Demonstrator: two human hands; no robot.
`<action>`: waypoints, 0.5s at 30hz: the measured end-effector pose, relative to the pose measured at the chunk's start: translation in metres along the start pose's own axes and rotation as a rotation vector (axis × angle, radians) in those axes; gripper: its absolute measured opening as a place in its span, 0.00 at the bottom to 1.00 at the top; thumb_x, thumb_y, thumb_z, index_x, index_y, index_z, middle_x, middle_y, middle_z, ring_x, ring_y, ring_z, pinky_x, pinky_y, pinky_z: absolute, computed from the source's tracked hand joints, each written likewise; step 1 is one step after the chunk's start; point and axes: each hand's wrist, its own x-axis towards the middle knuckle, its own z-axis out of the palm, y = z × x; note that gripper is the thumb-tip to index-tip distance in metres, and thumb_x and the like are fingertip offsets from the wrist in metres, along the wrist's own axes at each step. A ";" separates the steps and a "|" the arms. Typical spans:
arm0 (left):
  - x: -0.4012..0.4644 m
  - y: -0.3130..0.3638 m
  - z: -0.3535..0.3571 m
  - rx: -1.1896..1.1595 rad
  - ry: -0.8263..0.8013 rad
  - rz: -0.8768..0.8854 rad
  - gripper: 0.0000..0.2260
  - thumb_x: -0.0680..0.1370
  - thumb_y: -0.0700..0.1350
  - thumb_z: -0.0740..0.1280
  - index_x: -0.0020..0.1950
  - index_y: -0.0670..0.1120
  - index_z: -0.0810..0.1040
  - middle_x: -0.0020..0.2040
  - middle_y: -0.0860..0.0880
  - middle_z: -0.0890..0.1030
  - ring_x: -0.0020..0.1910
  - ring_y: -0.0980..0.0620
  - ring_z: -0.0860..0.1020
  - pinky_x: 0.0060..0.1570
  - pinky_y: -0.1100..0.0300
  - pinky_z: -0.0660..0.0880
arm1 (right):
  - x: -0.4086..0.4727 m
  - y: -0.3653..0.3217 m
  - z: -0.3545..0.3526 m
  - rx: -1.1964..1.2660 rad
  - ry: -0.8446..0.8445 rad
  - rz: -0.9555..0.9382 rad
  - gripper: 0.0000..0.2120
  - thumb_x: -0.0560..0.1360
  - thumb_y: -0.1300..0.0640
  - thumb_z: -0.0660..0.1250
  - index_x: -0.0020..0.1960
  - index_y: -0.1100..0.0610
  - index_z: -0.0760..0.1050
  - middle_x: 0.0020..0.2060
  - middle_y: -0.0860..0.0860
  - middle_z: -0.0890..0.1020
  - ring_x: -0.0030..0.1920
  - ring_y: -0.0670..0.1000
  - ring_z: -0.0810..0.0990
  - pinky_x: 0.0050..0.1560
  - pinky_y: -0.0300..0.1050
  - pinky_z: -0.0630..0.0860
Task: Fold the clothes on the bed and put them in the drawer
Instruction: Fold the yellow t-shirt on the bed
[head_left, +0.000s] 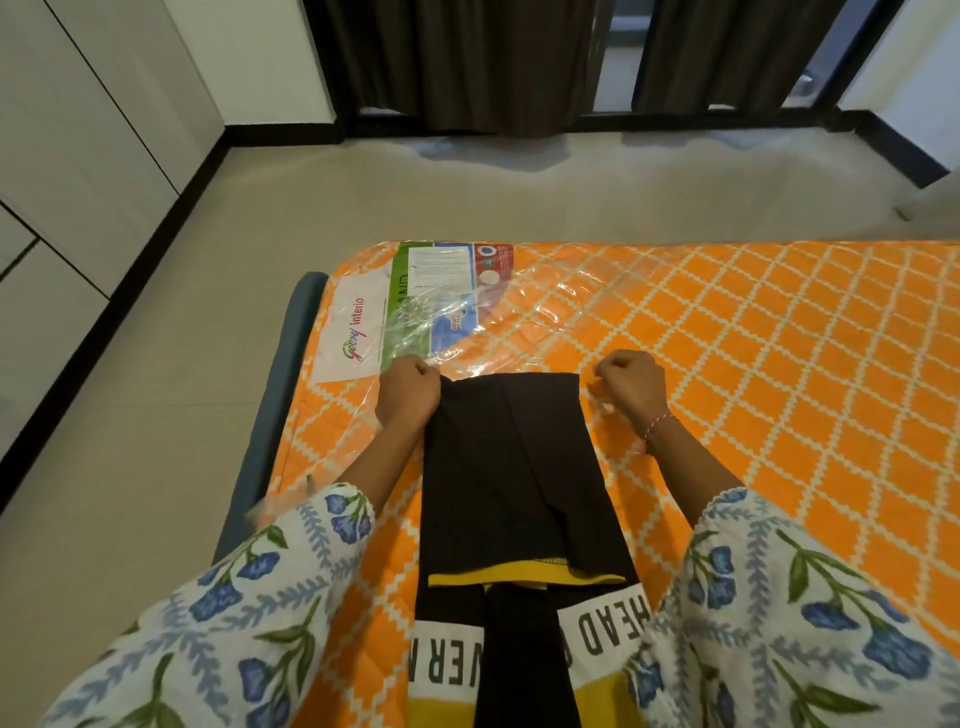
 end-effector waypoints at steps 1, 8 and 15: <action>0.001 0.001 0.001 0.019 -0.022 0.004 0.07 0.77 0.42 0.63 0.44 0.41 0.79 0.44 0.44 0.79 0.45 0.45 0.77 0.40 0.58 0.68 | 0.001 -0.004 0.001 -0.030 -0.030 -0.067 0.08 0.75 0.64 0.64 0.41 0.65 0.80 0.39 0.58 0.81 0.42 0.58 0.79 0.44 0.48 0.76; 0.003 0.002 -0.004 0.167 -0.074 0.099 0.03 0.72 0.40 0.66 0.41 0.44 0.80 0.41 0.46 0.79 0.44 0.47 0.77 0.44 0.54 0.76 | 0.005 -0.015 0.011 -0.428 -0.257 -0.360 0.05 0.71 0.61 0.68 0.40 0.60 0.82 0.40 0.54 0.83 0.42 0.52 0.78 0.41 0.41 0.70; 0.003 -0.003 -0.006 -0.054 -0.019 0.007 0.04 0.73 0.37 0.65 0.42 0.40 0.79 0.40 0.45 0.78 0.42 0.46 0.76 0.44 0.52 0.75 | -0.002 -0.009 0.009 -0.321 -0.096 -0.313 0.07 0.73 0.65 0.64 0.41 0.64 0.80 0.34 0.54 0.79 0.35 0.51 0.75 0.36 0.40 0.71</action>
